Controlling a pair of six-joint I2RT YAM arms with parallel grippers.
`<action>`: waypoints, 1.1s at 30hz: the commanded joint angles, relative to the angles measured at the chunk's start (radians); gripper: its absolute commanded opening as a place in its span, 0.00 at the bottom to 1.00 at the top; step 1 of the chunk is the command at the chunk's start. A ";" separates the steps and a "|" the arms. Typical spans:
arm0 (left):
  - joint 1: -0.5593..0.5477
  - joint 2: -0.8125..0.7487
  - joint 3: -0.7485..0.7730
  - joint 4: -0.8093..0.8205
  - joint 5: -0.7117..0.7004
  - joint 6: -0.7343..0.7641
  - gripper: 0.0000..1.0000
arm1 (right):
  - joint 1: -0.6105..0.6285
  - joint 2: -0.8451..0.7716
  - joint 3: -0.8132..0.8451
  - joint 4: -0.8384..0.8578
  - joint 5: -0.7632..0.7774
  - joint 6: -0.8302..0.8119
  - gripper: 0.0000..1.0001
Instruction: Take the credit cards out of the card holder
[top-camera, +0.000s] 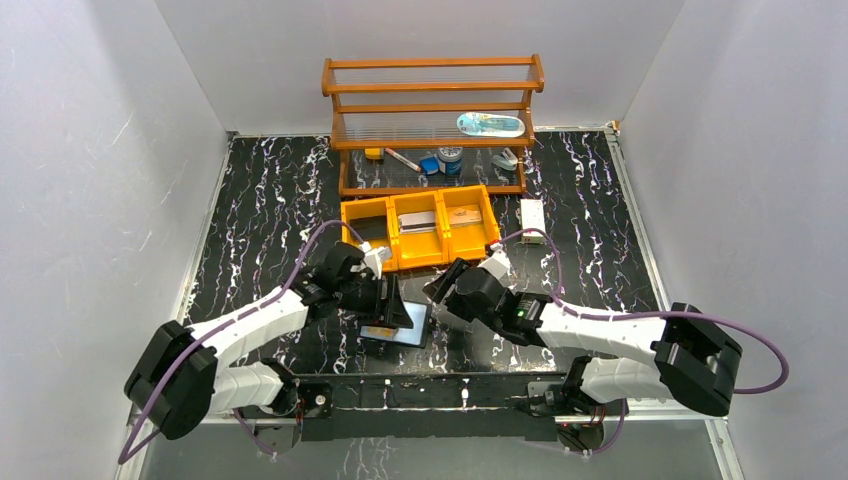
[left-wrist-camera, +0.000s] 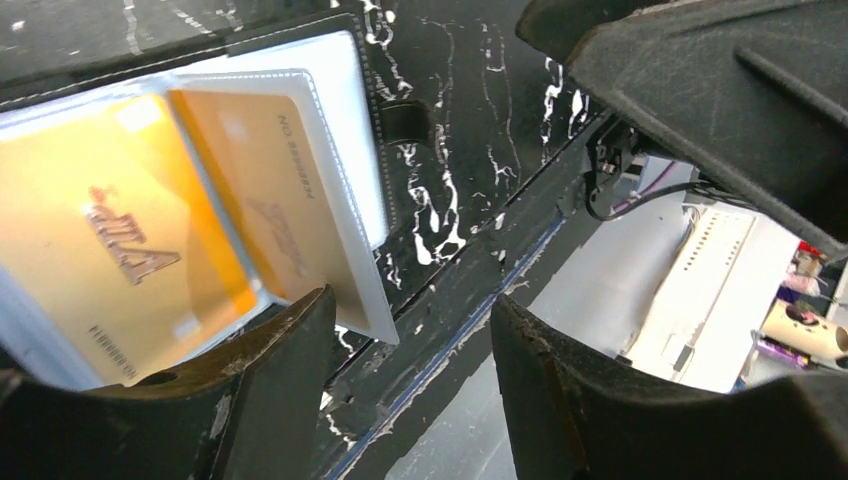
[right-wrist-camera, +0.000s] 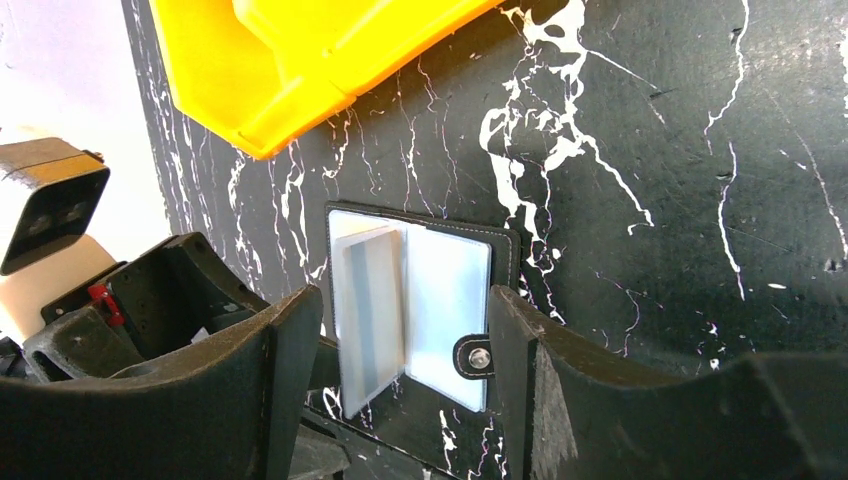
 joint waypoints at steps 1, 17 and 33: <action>-0.036 0.060 0.057 0.024 0.090 0.026 0.57 | -0.003 -0.025 0.006 -0.009 0.043 0.017 0.70; -0.060 -0.103 0.081 -0.257 -0.447 -0.043 0.57 | -0.003 0.073 0.065 0.099 -0.110 -0.121 0.60; -0.059 -0.013 0.101 -0.174 -0.394 -0.066 0.57 | -0.035 0.305 0.092 0.207 -0.332 -0.130 0.54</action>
